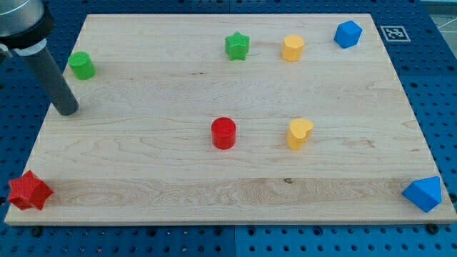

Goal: Slide your arm to the center left of the board

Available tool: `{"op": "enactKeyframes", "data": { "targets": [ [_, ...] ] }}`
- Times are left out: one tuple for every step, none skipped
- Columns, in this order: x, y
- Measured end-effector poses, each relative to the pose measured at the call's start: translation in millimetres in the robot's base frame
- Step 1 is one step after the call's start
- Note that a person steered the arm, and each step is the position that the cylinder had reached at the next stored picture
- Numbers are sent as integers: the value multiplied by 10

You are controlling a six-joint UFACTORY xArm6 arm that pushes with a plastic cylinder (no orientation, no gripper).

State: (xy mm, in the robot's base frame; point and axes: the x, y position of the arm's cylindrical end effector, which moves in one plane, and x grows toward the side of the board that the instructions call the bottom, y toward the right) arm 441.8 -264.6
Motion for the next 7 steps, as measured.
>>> {"op": "enactKeyframes", "data": {
  "targets": [
    [-542,28],
    [-881,139],
    [-1066,353],
    [-1105,402],
    [-1001,176],
    [-922,73],
    [-906,33]
  ]
}}
